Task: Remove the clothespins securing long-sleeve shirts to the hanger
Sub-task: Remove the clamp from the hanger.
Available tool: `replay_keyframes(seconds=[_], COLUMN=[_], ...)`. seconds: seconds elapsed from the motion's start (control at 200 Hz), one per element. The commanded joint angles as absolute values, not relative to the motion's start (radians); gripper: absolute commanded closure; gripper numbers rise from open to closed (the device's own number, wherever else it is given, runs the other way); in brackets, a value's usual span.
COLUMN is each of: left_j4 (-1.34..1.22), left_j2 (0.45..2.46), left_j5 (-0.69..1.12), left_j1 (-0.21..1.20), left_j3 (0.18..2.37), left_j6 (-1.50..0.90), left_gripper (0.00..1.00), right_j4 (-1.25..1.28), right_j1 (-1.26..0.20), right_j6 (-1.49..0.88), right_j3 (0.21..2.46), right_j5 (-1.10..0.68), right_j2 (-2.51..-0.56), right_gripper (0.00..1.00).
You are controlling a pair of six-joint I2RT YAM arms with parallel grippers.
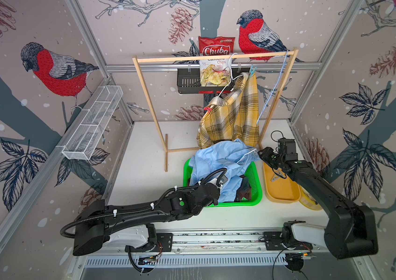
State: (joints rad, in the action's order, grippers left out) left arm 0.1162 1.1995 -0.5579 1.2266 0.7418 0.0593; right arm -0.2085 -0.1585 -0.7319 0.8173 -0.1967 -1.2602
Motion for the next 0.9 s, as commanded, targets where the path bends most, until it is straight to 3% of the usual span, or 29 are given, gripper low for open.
replay_keyframes(seconds=[0.0, 0.25, 0.36, 0.57, 0.896], left_j4=[0.112, 0.103, 0.091, 0.081, 0.065], left_j2=[1.21, 1.226, 1.222, 1.213, 1.21], left_j5=[-0.56, -0.552, -0.537, -0.543, -0.551], left_j1=[1.228, 1.227, 1.227, 1.229, 1.241], left_j3=[0.761, 0.758, 0.751, 0.731, 0.721], left_j6=[0.04, 0.02, 0.021, 0.02, 0.031], left_gripper=[1.0, 1.0, 1.0, 1.0, 1.0], right_j4=[-0.215, -0.084, 0.172, 0.596, 0.791], right_j1=[-0.15, -0.009, 0.047, 0.049, 0.001], right_j6=[-0.725, -0.831, -0.994, -1.285, -1.457], right_j3=[0.789, 0.602, 0.492, 0.408, 0.357], right_j5=[-0.266, -0.532, -0.666, -0.725, -0.712], right_j2=[-1.217, -1.066, -1.024, -1.052, -1.158], right_gripper=[0.52, 0.49, 0.4, 0.21, 0.25])
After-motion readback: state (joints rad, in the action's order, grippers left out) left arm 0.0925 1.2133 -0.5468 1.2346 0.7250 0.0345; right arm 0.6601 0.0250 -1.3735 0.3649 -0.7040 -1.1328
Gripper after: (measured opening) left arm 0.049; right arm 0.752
